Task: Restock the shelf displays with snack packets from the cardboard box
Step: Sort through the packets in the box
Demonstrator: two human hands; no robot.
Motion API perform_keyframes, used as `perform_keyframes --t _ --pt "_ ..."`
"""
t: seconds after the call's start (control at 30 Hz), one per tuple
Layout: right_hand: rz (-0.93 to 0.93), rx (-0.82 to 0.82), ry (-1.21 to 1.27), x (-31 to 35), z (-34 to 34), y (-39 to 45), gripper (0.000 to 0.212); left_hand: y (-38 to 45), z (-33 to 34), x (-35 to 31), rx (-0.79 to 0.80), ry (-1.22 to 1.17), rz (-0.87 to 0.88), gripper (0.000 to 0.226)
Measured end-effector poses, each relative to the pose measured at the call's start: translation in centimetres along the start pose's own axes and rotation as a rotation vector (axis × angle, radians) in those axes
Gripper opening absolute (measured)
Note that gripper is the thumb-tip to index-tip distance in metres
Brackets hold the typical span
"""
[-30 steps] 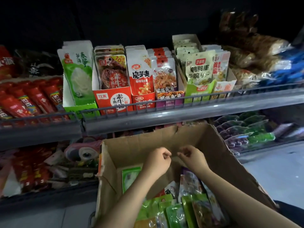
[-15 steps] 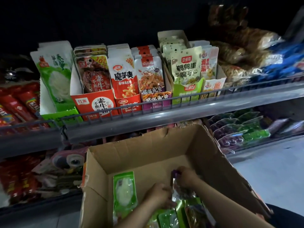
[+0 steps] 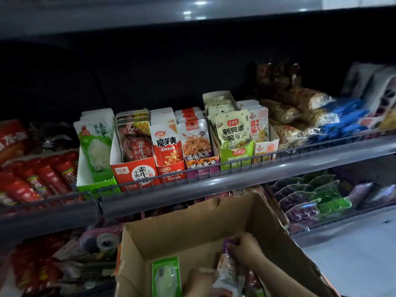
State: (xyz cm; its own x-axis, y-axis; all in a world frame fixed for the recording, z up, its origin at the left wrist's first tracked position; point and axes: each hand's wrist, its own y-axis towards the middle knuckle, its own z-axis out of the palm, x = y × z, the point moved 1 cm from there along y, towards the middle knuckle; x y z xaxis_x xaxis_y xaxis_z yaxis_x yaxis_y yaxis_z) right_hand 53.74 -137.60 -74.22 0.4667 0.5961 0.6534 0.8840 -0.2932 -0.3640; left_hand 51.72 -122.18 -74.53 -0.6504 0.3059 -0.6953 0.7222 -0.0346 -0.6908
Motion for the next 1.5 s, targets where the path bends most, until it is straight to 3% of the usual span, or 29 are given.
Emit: perform_keyframes --t 0.1,0.3,0.47,0.7,0.8,0.9,1.0,1.1,1.3,1.4,1.5 --pt "-0.038 -0.090 0.097 1.4 -1.9 -1.3 0.021 -0.8 -1.4 -1.3 -0.048 -0.074 0.062 0.031" --pt "-0.132 -0.127 0.375 3.6 -4.3 -4.3 0.018 -4.1 -3.2 -4.2 -0.108 -0.199 0.176 0.009" --pt "-0.231 -0.128 0.525 6.0 -6.8 -7.2 0.013 -6.4 -4.5 -6.6 -0.156 -0.210 0.306 0.007" --pt "-0.411 -0.147 0.520 8.6 -10.0 -11.6 0.015 -10.6 -5.8 -9.2 -0.162 -0.211 0.557 0.014" --pt "-0.433 -0.144 0.544 9.3 -10.7 -12.9 0.024 -11.9 -6.1 -10.1 -0.281 -0.163 0.682 0.004" --pt "-0.458 -0.203 0.526 9.9 -11.0 -13.2 0.009 -13.4 -6.2 -11.1 -0.441 -0.051 0.785 0.013" --pt "-0.457 -0.267 0.536 10.5 -11.4 -13.5 0.033 -14.8 -6.2 -12.1 -0.491 0.003 0.909 0.024" --pt "-0.389 -0.181 0.731 10.8 -12.0 -13.8 0.041 -16.1 -6.2 -12.7 -0.479 0.041 1.014 0.031" --pt "-0.364 -0.003 0.860 10.0 -13.0 -13.8 0.018 -16.8 -5.9 -13.9 -0.353 -0.115 1.101 0.049" --pt "-0.370 0.093 0.965 9.6 -13.6 -14.1 0.016 -17.5 -5.6 -14.5 -0.150 -0.350 0.961 0.048" --pt "-0.375 0.152 1.023 9.3 -14.2 -14.1 0.018 -18.0 -5.0 -15.2 0.075 -0.570 0.746 0.020"
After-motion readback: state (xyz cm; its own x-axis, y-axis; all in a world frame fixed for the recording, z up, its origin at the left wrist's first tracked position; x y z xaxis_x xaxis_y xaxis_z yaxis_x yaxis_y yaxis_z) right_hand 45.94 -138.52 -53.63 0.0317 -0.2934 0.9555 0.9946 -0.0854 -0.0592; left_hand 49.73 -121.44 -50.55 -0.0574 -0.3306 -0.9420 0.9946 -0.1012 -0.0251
